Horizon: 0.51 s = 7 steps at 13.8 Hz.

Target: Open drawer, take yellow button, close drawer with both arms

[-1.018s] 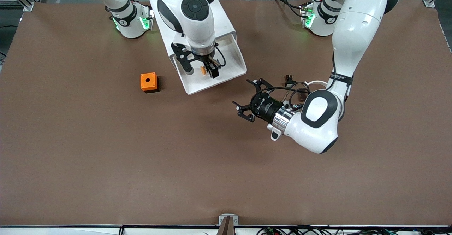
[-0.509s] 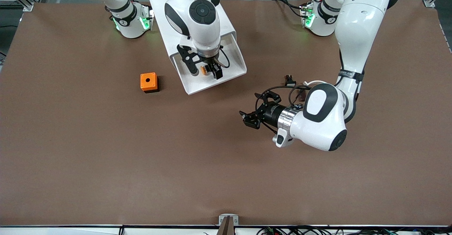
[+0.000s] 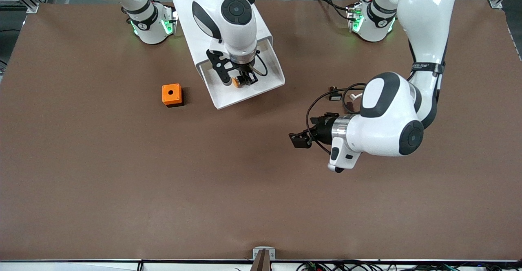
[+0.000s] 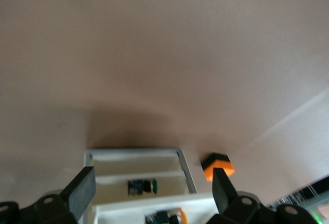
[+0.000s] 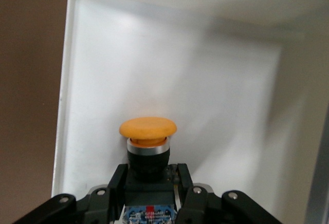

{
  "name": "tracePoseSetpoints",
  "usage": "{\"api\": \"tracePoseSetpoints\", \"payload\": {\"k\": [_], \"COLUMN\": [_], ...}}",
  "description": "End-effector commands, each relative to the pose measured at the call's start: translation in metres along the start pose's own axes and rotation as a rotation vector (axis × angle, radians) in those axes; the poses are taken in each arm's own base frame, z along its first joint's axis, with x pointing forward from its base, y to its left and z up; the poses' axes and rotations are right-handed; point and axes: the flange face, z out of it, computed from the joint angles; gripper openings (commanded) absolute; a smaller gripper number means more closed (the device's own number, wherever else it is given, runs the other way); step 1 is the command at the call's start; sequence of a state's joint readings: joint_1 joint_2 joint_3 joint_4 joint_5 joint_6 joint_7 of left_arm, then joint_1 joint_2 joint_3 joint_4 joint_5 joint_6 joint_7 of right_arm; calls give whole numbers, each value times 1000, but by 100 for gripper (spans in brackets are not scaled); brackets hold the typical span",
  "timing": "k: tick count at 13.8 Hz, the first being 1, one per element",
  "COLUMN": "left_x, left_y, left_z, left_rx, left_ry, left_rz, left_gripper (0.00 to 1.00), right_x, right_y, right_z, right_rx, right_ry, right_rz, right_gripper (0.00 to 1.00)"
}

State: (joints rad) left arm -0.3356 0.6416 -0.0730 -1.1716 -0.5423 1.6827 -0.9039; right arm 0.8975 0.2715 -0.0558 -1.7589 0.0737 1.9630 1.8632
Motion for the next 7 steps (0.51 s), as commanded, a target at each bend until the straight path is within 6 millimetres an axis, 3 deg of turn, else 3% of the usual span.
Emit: {"api": "tracePoseSetpoints", "payload": {"k": [1,3,7], "left_x": [-8,-15,-31], "left_y": [1,3,14], "left_z": [-11,-15,0], "left_rx": [27,53,129], "left_ry": [120,175,287], "left_rz": [53,78,140], "left_gripper": [100,100,100], "right_x": [20,53,150], "right_y": [-11,-22,-26], "right_z": [-34,-61,-111], "right_rx": [1,11,-46], "right_ry": [-10,-22,-57], "right_rz": [44,58,-271], "right_gripper": [0,0,0]}}
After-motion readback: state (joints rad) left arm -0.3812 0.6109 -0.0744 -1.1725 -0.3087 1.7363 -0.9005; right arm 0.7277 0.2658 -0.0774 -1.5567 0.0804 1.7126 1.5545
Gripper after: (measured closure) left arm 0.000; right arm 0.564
